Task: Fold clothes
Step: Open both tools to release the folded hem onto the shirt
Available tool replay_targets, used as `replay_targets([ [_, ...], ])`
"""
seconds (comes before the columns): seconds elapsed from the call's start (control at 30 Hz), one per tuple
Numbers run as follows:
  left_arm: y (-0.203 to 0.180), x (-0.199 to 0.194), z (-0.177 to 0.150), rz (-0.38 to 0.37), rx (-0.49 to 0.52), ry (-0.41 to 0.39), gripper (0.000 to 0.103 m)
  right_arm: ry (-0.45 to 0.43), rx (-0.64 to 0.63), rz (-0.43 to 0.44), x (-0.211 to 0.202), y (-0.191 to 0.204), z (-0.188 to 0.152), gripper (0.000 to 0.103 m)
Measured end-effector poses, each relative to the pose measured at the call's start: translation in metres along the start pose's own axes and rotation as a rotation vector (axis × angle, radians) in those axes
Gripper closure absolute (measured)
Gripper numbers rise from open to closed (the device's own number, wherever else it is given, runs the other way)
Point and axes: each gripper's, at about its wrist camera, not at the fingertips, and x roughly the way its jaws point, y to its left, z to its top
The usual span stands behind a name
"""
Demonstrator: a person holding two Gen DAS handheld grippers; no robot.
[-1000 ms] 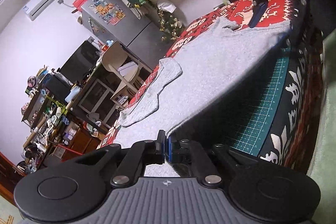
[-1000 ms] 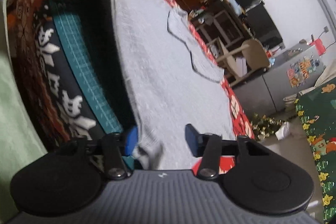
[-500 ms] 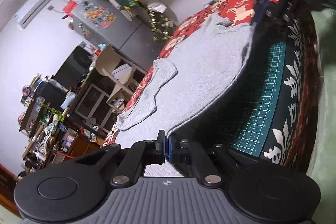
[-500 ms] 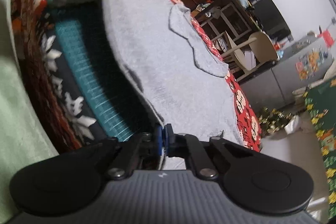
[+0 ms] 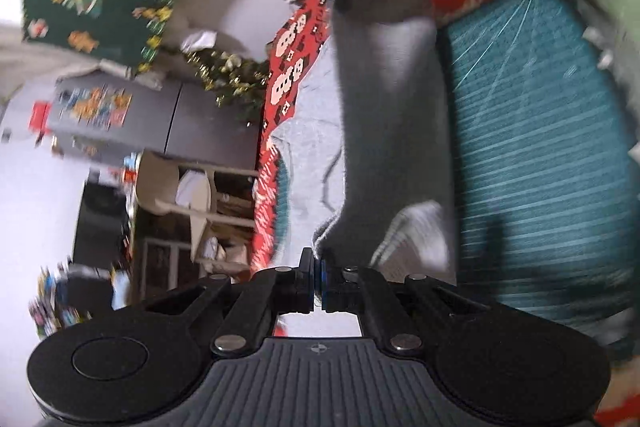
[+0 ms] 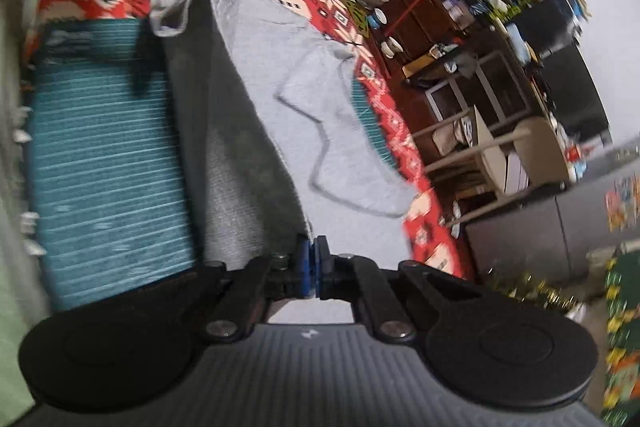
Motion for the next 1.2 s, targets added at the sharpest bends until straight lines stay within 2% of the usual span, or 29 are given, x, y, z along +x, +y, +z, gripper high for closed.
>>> replay_targets([
  [0.1,0.018,0.033,-0.009,-0.020,-0.012,0.013,0.100,0.003,-0.031,0.016,0.027,-0.028,0.009,0.101],
  [0.27,0.036,0.088,-0.028,-0.044,-0.123,0.075,0.100,0.007,-0.082,0.044,0.072,-0.075,0.023,0.101],
  [0.37,0.037,0.111,-0.037,-0.045,-0.175,0.108,0.099,0.005,-0.036,0.061,0.089,-0.084,0.022,0.101],
  [0.47,0.039,0.121,-0.042,-0.083,-0.260,0.143,0.091,0.001,0.025,0.078,0.105,-0.089,0.019,0.100],
  [0.53,0.043,0.119,-0.048,-0.108,-0.325,0.147,0.087,-0.001,0.066,0.089,0.115,-0.093,0.017,0.094],
  [0.57,0.046,0.116,-0.051,-0.119,-0.363,0.147,0.082,-0.002,0.086,0.095,0.120,-0.095,0.016,0.092],
  [0.6,0.050,0.113,-0.055,-0.135,-0.406,0.147,0.073,-0.004,0.107,0.101,0.125,-0.096,0.015,0.086],
  [0.63,0.055,0.110,-0.060,-0.153,-0.456,0.143,0.070,-0.012,0.145,0.110,0.127,-0.100,0.013,0.083],
  [0.7,0.065,0.103,-0.070,-0.179,-0.539,0.141,0.064,-0.044,0.258,0.135,0.122,-0.111,0.006,0.069],
  [0.83,0.086,0.093,-0.085,-0.235,-0.682,0.141,0.058,-0.108,0.484,0.161,0.110,-0.131,-0.013,0.061],
  [0.93,0.094,0.093,-0.091,-0.271,-0.736,0.151,0.048,-0.118,0.632,0.167,0.109,-0.143,-0.028,0.059],
  [0.97,0.096,0.094,-0.092,-0.277,-0.742,0.157,0.041,-0.110,0.668,0.164,0.109,-0.145,-0.032,0.059],
  [1.07,0.095,0.102,-0.087,-0.269,-0.718,0.186,0.039,-0.078,0.728,0.162,0.109,-0.144,-0.044,0.059],
  [1.13,0.097,0.106,-0.087,-0.287,-0.744,0.191,0.039,-0.068,0.785,0.170,0.109,-0.145,-0.054,0.059],
  [1.2,0.103,0.108,-0.091,-0.329,-0.820,0.181,0.038,-0.072,0.868,0.176,0.108,-0.148,-0.065,0.057],
])
